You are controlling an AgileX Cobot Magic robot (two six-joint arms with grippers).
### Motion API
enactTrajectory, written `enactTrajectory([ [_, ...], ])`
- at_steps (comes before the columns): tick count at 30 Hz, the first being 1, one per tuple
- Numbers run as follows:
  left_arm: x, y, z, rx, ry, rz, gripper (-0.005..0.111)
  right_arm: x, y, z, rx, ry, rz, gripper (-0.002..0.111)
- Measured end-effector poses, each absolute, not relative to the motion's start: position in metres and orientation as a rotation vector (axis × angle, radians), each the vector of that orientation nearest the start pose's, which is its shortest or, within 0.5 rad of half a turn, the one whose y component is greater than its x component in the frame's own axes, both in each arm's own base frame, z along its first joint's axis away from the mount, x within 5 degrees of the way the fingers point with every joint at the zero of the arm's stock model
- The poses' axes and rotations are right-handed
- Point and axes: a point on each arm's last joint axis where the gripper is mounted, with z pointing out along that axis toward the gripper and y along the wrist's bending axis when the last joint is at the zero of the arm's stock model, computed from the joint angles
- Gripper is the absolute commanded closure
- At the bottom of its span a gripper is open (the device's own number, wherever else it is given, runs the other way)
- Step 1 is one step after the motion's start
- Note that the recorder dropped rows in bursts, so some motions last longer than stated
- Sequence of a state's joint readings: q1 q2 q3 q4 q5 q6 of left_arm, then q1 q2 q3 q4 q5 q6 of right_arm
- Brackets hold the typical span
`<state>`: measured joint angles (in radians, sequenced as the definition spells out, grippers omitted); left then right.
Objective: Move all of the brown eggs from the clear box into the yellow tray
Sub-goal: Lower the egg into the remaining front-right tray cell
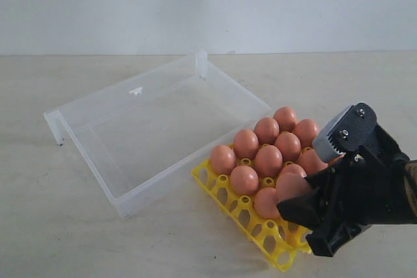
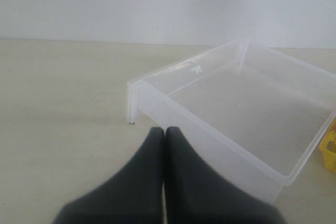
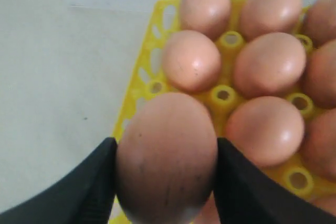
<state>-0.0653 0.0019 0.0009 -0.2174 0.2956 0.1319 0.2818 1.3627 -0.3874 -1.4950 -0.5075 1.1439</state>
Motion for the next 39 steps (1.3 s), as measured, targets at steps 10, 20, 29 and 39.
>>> enactTrajectory([
  [10, 0.054, -0.009, 0.187, 0.036, 1.777, -0.158, 0.111, 0.189, 0.099, 0.159, -0.925, 2.205, 0.549, 0.109],
  [20, 0.054, -0.009, 0.187, 0.036, 1.777, -0.158, 0.111, 0.191, 0.102, 0.15, -0.945, 2.217, 0.594, 0.109],
  [29, 0.054, -0.009, 0.187, 0.036, 1.777, -0.158, 0.111, 0.191, 0.102, 0.15, -0.931, 2.223, 0.6, 0.073],
  [39, 0.054, -0.009, 0.187, 0.036, 1.777, -0.158, 0.111, 0.191, 0.103, 0.151, -0.916, 2.222, 0.611, 0.045],
])
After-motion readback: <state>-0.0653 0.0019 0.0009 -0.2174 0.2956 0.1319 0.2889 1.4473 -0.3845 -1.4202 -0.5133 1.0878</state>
